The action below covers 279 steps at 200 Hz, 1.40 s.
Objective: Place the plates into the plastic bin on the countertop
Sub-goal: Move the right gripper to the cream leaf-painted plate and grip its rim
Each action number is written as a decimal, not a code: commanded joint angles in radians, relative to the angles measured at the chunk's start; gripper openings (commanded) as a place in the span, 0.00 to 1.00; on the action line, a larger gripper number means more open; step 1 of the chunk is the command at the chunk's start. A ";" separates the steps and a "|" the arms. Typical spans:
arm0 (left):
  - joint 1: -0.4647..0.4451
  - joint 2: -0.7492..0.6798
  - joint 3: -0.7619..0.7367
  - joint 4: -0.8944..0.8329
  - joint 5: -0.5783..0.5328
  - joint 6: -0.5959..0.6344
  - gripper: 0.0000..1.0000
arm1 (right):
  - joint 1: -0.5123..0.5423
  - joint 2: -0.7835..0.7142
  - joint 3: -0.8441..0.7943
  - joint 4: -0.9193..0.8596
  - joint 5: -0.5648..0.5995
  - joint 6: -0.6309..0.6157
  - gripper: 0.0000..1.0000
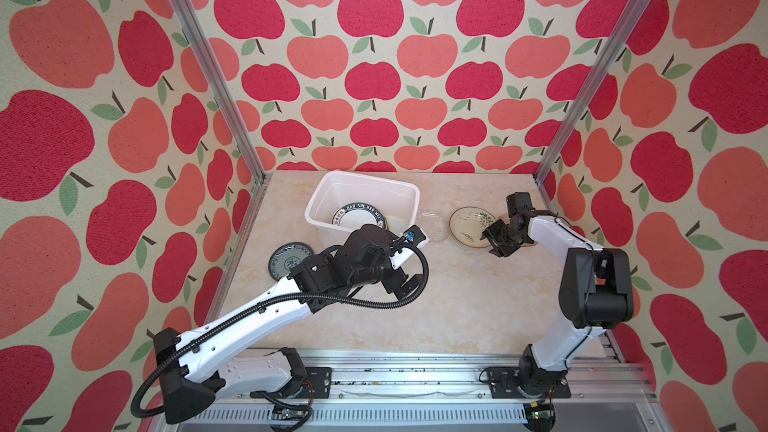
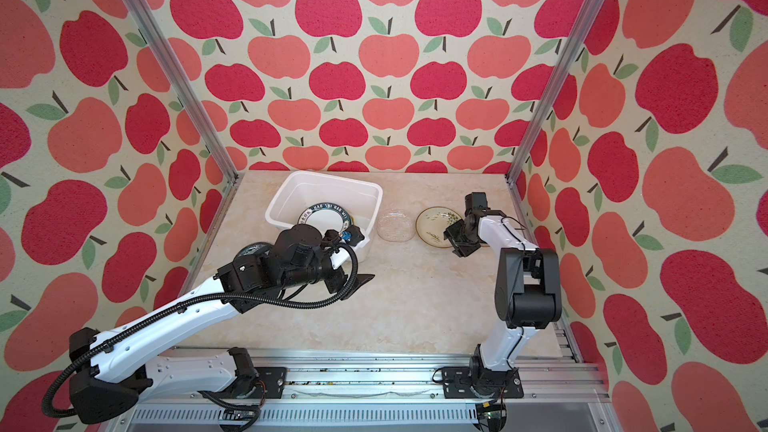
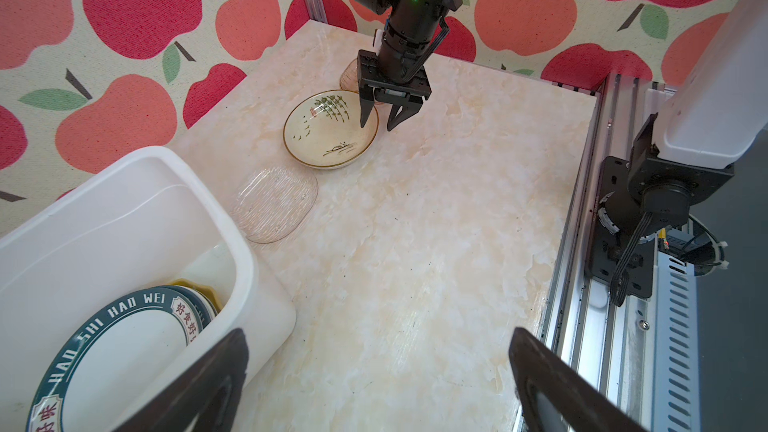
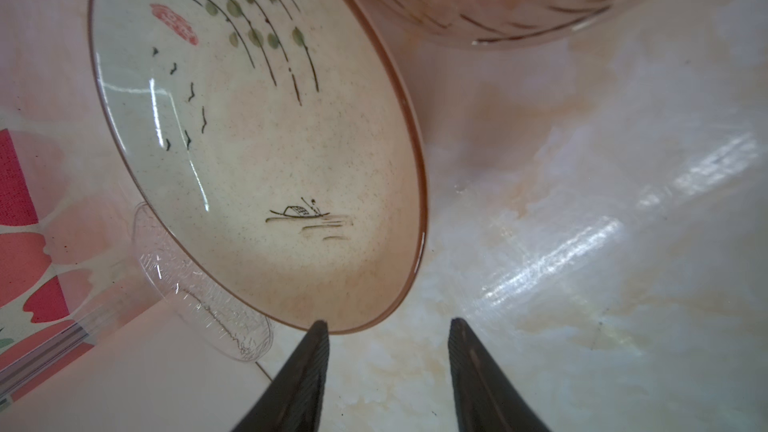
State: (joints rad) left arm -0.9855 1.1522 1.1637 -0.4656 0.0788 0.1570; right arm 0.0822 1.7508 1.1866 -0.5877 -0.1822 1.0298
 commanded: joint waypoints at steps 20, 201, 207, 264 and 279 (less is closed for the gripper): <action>0.011 0.011 -0.011 0.016 -0.002 0.027 0.99 | -0.006 0.058 0.032 0.003 0.012 -0.010 0.42; 0.029 -0.060 -0.070 -0.007 -0.062 0.007 0.99 | -0.005 0.013 -0.044 -0.079 0.011 -0.098 0.18; 0.029 -0.060 -0.072 -0.006 -0.065 0.008 0.99 | -0.004 0.007 -0.049 -0.086 0.007 -0.104 0.18; 0.030 -0.091 -0.063 -0.005 -0.076 0.021 0.99 | 0.044 -0.073 -0.115 -0.175 -0.009 -0.182 0.17; 0.030 -0.099 -0.056 -0.006 -0.077 0.018 0.99 | 0.065 -0.080 -0.115 -0.221 -0.007 -0.227 0.17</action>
State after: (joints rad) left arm -0.9604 1.0733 1.0992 -0.4702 0.0216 0.1600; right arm 0.1066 1.7092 1.0866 -0.6933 -0.1734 0.9024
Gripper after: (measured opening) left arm 0.992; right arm 0.171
